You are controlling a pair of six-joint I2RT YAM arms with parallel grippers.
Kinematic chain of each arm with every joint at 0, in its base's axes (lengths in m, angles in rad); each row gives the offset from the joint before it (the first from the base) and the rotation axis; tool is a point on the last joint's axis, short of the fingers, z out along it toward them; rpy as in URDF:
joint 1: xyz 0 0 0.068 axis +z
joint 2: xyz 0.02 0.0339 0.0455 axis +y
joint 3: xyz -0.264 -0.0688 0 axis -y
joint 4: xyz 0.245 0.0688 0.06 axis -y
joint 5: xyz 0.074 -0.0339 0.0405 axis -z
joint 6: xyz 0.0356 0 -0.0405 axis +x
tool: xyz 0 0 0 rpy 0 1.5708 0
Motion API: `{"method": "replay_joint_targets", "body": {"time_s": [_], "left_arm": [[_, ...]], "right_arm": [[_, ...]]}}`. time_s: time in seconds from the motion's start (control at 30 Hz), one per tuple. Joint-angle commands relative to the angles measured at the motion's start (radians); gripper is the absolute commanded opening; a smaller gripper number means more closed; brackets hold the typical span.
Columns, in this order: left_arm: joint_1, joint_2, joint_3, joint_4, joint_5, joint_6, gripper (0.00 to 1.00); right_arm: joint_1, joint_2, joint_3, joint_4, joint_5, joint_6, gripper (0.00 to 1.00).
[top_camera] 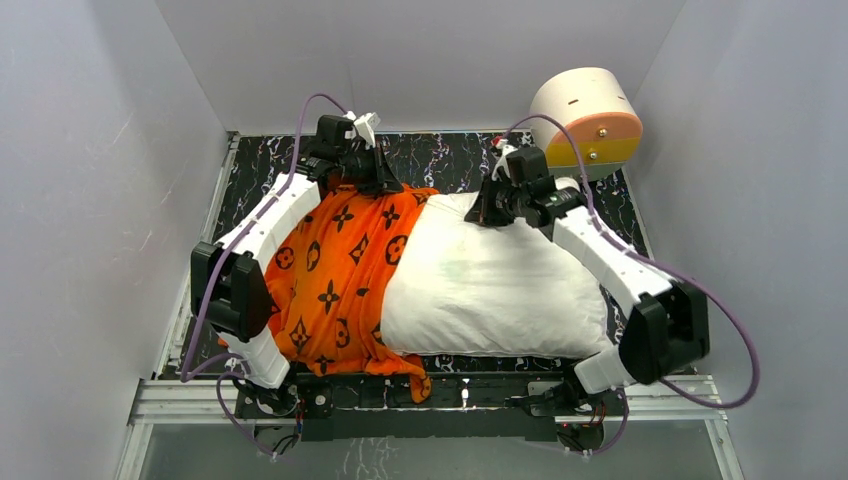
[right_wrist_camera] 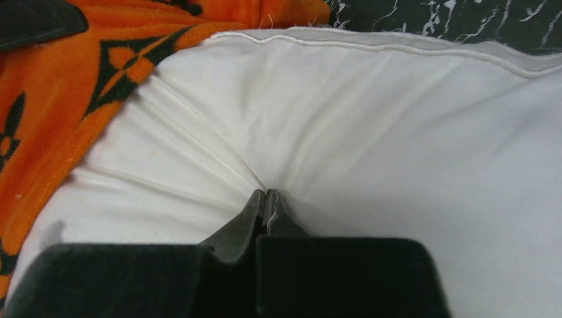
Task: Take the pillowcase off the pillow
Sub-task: Remove the pillow from the pillowcase.
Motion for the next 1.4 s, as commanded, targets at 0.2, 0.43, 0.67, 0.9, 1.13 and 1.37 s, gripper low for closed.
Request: {"method": "replay_joint_targets", "body": {"time_s": [0.2,0.43,0.67,0.9,1.13,1.37], "left_arm": [[0.182,-0.115,0.092,-0.109,-0.302,0.037,0.0],[0.239,-0.081,0.119,-0.154,-0.18,0.122,0.02],[0.238,-0.19,0.029,-0.205,-0.188,0.152,0.79],[0.239,-0.336,-0.075,-0.204,-0.051,0.131,0.87],[0.157,-0.244,-0.022,-0.355,0.137,0.243,0.82],[0.06,-0.134,0.006,-0.446,-0.081,0.302,0.69]], "right_arm": [[-0.016,-0.215,-0.198,0.011,0.417,0.161,0.0],[-0.019,-0.183,-0.128,0.063,0.401,0.175,0.0],[-0.019,-0.149,-0.016,0.076,0.272,0.121,0.16],[0.028,-0.109,0.164,-0.027,-0.031,-0.128,0.67],[0.445,-0.184,0.056,0.048,0.302,-0.623,0.91],[0.541,-0.042,-0.02,0.049,0.422,-0.615,0.74]]}}
